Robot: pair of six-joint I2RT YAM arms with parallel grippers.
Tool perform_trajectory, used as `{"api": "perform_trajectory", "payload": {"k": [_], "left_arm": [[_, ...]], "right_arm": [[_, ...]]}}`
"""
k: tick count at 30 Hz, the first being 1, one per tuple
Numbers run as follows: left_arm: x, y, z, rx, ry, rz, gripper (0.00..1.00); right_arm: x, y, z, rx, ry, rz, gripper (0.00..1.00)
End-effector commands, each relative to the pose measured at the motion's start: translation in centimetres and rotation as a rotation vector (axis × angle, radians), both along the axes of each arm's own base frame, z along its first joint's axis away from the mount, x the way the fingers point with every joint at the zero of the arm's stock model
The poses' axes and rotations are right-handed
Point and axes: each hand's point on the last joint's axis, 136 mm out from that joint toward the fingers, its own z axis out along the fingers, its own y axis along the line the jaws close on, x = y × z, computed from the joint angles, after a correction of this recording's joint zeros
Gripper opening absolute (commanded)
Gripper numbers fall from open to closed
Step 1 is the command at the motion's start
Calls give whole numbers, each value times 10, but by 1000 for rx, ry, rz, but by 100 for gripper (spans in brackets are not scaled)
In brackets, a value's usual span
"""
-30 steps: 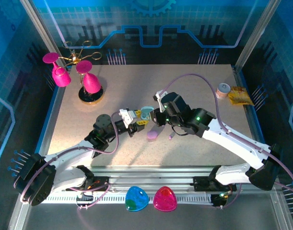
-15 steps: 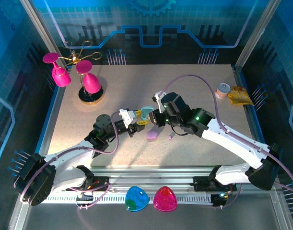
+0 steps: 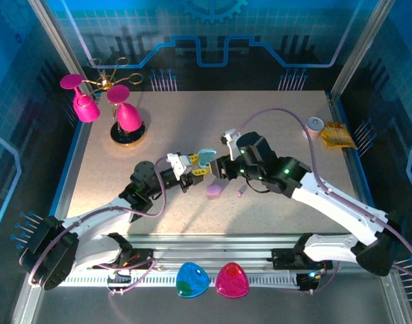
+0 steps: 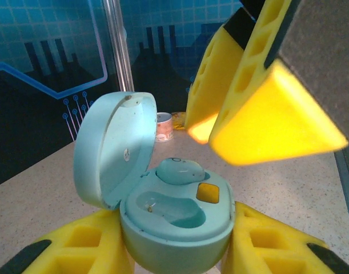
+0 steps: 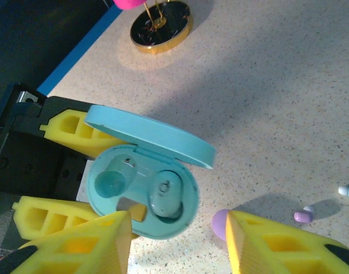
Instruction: Insert wireless bluetooth earbuds into charging case
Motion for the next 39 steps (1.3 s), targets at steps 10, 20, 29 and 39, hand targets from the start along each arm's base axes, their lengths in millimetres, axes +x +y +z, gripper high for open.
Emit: {"api": "perform_trajectory", "payload": {"k": [10,20,29,39], "left_arm": [[-4,12,13,-60,-28,9,20],[-10,18,6,-37,-22,21,20],[-12,18,2,-37,-10,15,20],[-13,19,0,-35,-5,13,20]], "right_arm": [[40,-77,-47,64,54,-304,49],[78,-95,-161,-115,290,-356,48],[122,-87,-199,-185,355,-345,49],[147,-73,-230,-206,405,-266,51]]}}
